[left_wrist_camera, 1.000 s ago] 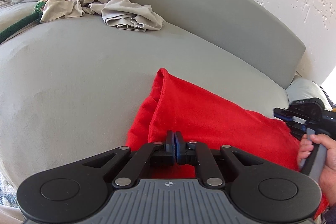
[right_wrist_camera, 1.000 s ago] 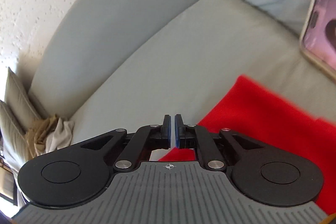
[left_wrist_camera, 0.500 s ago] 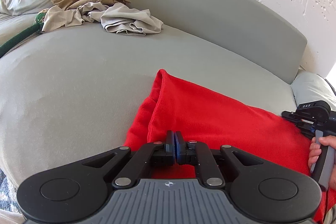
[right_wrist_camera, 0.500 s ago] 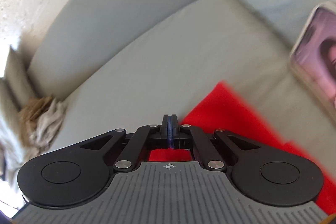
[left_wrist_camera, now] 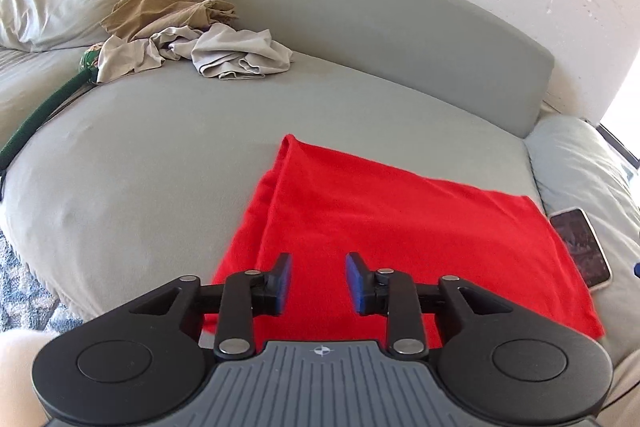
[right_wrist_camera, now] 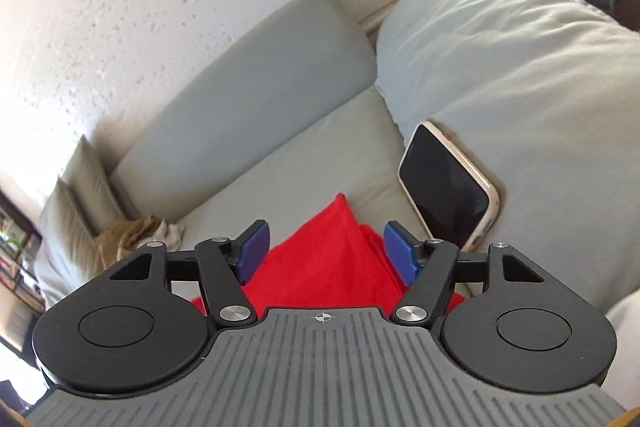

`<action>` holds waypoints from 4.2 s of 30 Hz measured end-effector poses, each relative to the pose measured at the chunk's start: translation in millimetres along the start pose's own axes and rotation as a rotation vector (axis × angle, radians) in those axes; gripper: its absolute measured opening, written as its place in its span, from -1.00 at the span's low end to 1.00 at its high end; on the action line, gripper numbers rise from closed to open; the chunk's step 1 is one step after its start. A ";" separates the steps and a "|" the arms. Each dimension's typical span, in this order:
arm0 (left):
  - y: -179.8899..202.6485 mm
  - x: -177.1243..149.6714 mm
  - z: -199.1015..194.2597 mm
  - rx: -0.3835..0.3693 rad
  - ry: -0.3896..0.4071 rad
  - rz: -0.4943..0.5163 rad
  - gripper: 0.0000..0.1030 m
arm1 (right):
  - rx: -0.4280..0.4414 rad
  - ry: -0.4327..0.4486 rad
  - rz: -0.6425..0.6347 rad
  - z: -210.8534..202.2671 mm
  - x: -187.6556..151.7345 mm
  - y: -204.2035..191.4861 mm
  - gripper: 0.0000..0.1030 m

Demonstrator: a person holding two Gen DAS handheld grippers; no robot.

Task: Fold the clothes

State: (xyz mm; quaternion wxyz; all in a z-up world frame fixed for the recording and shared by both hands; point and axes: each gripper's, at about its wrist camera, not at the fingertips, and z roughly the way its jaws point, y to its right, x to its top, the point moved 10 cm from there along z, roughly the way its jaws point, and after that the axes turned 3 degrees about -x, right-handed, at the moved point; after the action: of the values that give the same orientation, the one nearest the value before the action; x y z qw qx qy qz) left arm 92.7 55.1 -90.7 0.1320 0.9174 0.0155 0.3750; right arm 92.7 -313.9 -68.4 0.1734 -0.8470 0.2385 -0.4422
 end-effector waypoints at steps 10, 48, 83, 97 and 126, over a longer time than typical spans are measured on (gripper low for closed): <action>82.2 -61.7 37.6 -0.021 -0.001 0.319 -0.39 | 0.132 -0.175 -0.535 14.7 -113.7 -81.2 -0.67; 50.1 -44.6 50.3 -0.196 -0.017 0.034 -0.06 | 0.124 -0.267 0.390 32.2 -70.9 71.2 0.42; 49.4 -41.2 52.1 -0.263 -0.035 -0.041 0.04 | 0.177 -0.181 0.163 73.2 -65.6 35.6 -0.18; 33.0 -22.7 27.1 -0.298 0.010 -0.127 -0.11 | -0.149 -0.099 -0.272 64.3 -49.9 -16.1 -0.74; -187.0 49.4 30.9 -0.199 0.194 -0.708 0.10 | 0.085 -0.225 -0.822 80.0 -175.2 -277.3 -0.74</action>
State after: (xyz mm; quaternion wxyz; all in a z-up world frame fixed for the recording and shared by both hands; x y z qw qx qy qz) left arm 162.8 234.6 -125.6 0.3399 0.7981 0.3075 0.3911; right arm 142.0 19.5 -89.1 0.0426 -0.9067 -0.1577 -0.3889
